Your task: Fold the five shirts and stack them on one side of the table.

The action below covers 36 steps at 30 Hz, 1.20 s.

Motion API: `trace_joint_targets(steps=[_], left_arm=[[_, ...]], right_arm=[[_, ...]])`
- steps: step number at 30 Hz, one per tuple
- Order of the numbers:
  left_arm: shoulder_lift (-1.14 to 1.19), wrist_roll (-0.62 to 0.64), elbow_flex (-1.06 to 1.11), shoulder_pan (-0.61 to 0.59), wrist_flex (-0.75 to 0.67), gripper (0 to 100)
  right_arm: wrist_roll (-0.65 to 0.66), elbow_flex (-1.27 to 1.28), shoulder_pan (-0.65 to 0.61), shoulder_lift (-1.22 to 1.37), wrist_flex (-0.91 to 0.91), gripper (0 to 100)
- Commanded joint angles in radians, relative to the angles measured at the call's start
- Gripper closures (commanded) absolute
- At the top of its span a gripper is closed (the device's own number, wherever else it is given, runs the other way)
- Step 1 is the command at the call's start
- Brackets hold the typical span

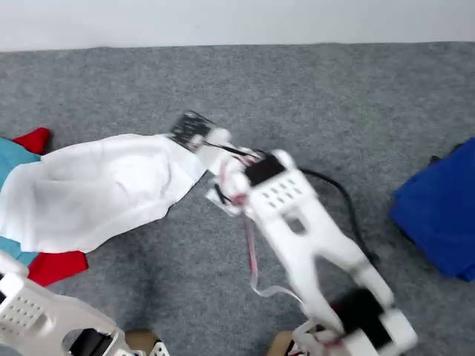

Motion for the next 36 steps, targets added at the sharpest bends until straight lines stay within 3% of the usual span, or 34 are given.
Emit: trace_joint_targets(steps=[1,11,14,25,27,30,36], left_arm=[[-0.017,-0.002,-0.042,-0.002,0.025,85],[-0.015,0.003,-0.039,-0.008,0.025,85],[-0.015,0.057,-0.039,-0.014,0.025,85],[-0.017,0.083,0.041,-0.048,0.025,85],[-0.017,0.083,0.058,-0.066,0.025,85],[-0.017,0.084,0.065,-0.095,0.025,85],[-0.068,0.084,0.084,-0.11,0.025,85]], right_arm=[[0.014,-0.255,-0.065,0.208,-0.015,77.8],[0.16,-0.703,-0.163,0.691,-0.013,77.8],[0.195,-0.804,-0.177,0.786,-0.013,77.8],[0.242,-0.976,-0.226,0.986,-0.012,78.1],[0.242,-0.993,-0.226,0.992,0.015,82.7],[0.244,-1.016,-0.225,0.997,0.045,98.6],[0.244,-1.08,-0.171,0.963,0.211,98.7]])
